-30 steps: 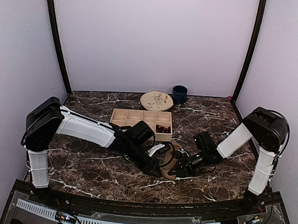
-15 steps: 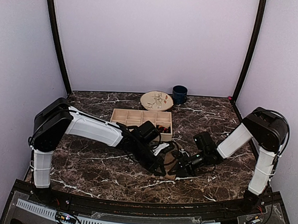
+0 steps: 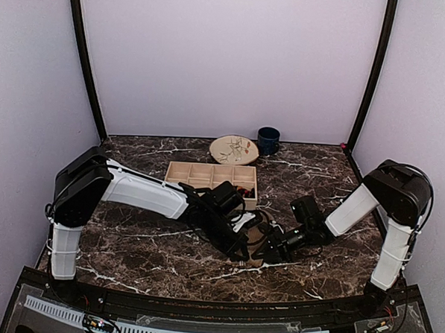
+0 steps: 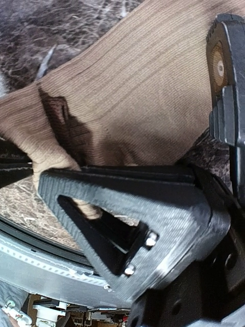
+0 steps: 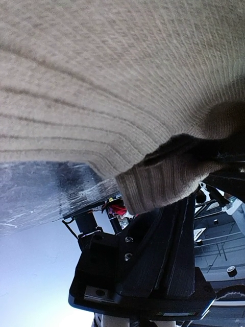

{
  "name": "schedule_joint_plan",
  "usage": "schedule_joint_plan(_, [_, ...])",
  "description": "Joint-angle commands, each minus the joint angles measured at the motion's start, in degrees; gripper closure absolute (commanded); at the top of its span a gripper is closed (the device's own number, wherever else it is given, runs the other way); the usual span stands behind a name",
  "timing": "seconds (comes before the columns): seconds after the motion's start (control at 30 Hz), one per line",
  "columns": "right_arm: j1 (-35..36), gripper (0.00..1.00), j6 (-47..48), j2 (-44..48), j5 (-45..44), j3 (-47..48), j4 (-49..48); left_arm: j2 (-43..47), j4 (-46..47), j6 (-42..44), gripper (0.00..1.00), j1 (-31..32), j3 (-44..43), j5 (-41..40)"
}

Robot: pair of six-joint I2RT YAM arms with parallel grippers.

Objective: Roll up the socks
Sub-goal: Roll the sock at the center of the board.

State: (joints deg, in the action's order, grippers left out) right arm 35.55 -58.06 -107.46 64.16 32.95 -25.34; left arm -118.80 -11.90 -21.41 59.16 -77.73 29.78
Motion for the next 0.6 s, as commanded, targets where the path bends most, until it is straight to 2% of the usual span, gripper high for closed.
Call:
schedule_joint_plan(0.0, [-0.46,0.95,2.26,0.93,-3.05,-0.83,5.36,-1.41,-0.79,-0.42,1.00,0.43,-2.91,-1.63])
schedule_joint_plan(0.57, [-0.39,0.95,7.65,1.41,-6.72,0.40,11.91,-0.88,-2.17,-0.98,1.00,0.43,-5.32,-3.59])
